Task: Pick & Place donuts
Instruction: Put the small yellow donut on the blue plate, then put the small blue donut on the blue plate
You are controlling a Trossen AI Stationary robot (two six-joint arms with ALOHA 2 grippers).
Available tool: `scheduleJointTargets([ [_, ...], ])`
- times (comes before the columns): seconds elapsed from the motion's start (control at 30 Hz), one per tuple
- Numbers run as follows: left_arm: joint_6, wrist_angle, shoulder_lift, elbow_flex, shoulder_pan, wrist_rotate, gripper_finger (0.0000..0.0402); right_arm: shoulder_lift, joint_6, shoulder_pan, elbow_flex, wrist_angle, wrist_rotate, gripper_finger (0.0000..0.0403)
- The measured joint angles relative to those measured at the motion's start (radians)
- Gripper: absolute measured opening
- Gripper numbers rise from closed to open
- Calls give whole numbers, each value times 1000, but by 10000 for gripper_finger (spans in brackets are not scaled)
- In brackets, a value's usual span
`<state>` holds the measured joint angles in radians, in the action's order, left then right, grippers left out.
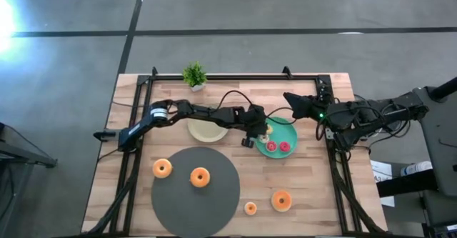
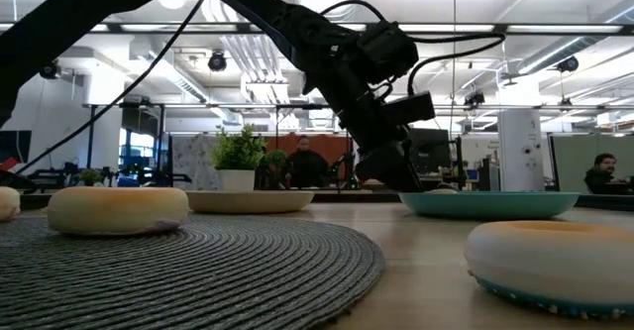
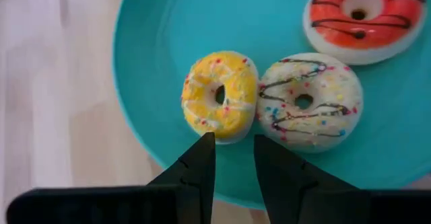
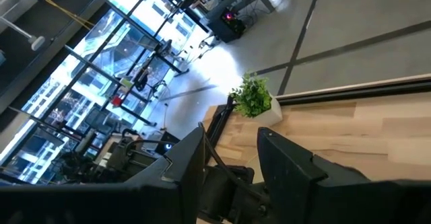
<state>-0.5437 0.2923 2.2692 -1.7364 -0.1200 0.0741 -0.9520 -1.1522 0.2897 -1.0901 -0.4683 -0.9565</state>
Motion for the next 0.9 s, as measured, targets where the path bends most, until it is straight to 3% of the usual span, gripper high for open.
scheduleJointTargets([
  [0.17,25,55,-28,-13,-2,58,78,0,0,0,0,-2,0,130],
  [0.37,112,96,-125,-11,-3,52,78,0,0,0,0,-15,5,130],
  [0.5,210,210,-202,4,-8,-61,78,2,0,0,0,-24,12,130],
  [0.67,315,204,-342,184,-4,-300,78,1,0,0,0,-28,16,130],
  [0.77,393,176,-460,348,9,-310,78,-8,-4,0,0,-31,43,130],
  [0.9,513,167,-633,559,41,-313,78,-31,-39,-3,14,-38,178,130],
])
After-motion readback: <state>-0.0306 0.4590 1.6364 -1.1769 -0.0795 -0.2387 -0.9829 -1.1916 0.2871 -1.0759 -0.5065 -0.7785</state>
